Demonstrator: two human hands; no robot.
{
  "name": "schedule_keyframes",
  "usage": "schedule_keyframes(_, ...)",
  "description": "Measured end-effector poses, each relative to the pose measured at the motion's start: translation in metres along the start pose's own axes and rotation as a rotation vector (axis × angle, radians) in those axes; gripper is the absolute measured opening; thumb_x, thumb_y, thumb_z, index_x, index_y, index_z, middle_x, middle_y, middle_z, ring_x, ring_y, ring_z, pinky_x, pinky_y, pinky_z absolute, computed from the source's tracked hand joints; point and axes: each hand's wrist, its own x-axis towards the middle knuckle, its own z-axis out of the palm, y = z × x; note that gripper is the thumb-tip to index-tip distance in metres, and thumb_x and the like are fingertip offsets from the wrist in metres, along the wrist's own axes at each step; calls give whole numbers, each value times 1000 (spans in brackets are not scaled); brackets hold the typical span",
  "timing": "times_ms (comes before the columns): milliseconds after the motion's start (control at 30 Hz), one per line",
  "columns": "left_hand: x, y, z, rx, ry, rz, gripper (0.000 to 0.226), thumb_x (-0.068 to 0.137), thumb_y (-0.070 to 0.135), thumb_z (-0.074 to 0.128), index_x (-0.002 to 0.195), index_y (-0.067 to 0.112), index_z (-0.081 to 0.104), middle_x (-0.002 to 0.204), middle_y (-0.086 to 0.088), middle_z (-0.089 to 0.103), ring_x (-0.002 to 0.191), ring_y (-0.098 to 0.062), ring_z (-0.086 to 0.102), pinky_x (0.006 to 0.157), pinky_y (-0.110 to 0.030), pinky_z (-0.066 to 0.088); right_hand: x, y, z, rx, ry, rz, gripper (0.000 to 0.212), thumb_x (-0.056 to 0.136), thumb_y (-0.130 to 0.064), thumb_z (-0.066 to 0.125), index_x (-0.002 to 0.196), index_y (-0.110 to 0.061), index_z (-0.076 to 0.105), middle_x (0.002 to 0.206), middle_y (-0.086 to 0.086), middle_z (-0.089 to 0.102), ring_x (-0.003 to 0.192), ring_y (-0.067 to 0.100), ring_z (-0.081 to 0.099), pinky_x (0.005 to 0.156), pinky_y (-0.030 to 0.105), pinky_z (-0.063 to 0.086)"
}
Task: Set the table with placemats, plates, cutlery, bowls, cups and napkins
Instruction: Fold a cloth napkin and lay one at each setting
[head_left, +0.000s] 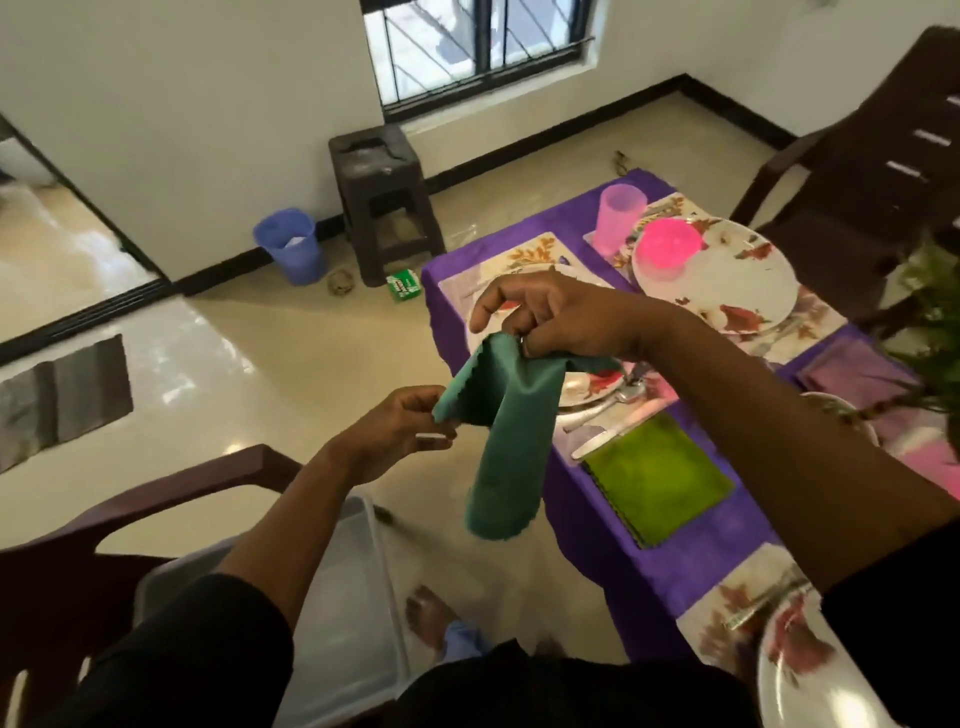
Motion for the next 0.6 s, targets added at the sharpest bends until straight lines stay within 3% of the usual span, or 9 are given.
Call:
schedule_keyframes(100, 20, 8, 32, -41, 142, -9, 18, 102, 11, 56, 114, 19, 66, 87, -9, 64, 83, -27, 57, 84, -44, 55, -30, 14, -4, 50, 75, 17, 47, 87, 19, 49, 124, -9, 57, 84, 2, 72, 67, 7, 66, 52, 18, 46)
schedule_keyframes(167, 29, 14, 49, -91, 145, 4, 14, 106, 14, 48, 113, 20, 59, 84, -12, 64, 79, -31, 61, 81, -46, 57, -53, 23, -10, 27, 175, 14, 48, 86, 19, 49, 125, -7, 57, 83, 9, 71, 62, 7, 62, 50, 18, 42)
schedule_keyframes(233, 34, 19, 62, -187, 42, -3, 20, 104, 24, 54, 123, 19, 52, 112, -21, 73, 101, -42, 71, 93, -57, 57, -73, 29, -15, -11, 270, -3, 46, 86, 16, 50, 124, -8, 58, 85, -1, 74, 64, 3, 64, 52, 17, 43)
schedule_keyframes(300, 38, 17, 77, -326, -64, -39, 40, 101, 35, 58, 137, 19, 46, 135, -26, 64, 123, -48, 63, 105, -64, 49, -91, 31, -18, -7, 316, -27, 45, 86, 17, 48, 123, -7, 58, 84, -23, 73, 68, -2, 67, 54, 11, 44)
schedule_keyframes(367, 39, 15, 93, -531, -119, -65, 50, 103, 37, 53, 149, 18, 41, 144, -29, 56, 132, -50, 56, 112, -65, 42, -104, 31, -19, -33, 332, -31, 46, 85, 18, 49, 123, -6, 58, 80, -34, 69, 68, -9, 66, 53, 8, 44)
schedule_keyframes(433, 40, 13, 113, -735, -159, -32, 57, 98, 27, 52, 152, 14, 41, 148, -29, 53, 135, -49, 53, 111, -65, 42, -119, 31, -19, -71, 349, -26, 45, 86, 15, 53, 123, -11, 59, 78, -34, 68, 70, -10, 65, 56, 10, 46)
schedule_keyframes(533, 41, 19, 133, -914, -134, 94, 58, 79, 16, 55, 135, 3, 59, 138, -23, 62, 131, -43, 58, 106, -67, 46, -135, 32, -15, -48, 345, -29, 44, 86, 11, 59, 120, -17, 59, 81, -26, 70, 70, -5, 66, 57, 15, 47)
schedule_keyframes(600, 41, 31, 142, -968, -57, 173, 47, 70, 15, 54, 113, 3, 67, 125, -21, 67, 122, -39, 65, 105, -62, 49, -147, 41, -6, 16, 334, -50, 42, 85, 9, 61, 118, -17, 58, 84, -8, 72, 66, 0, 63, 55, 18, 47)
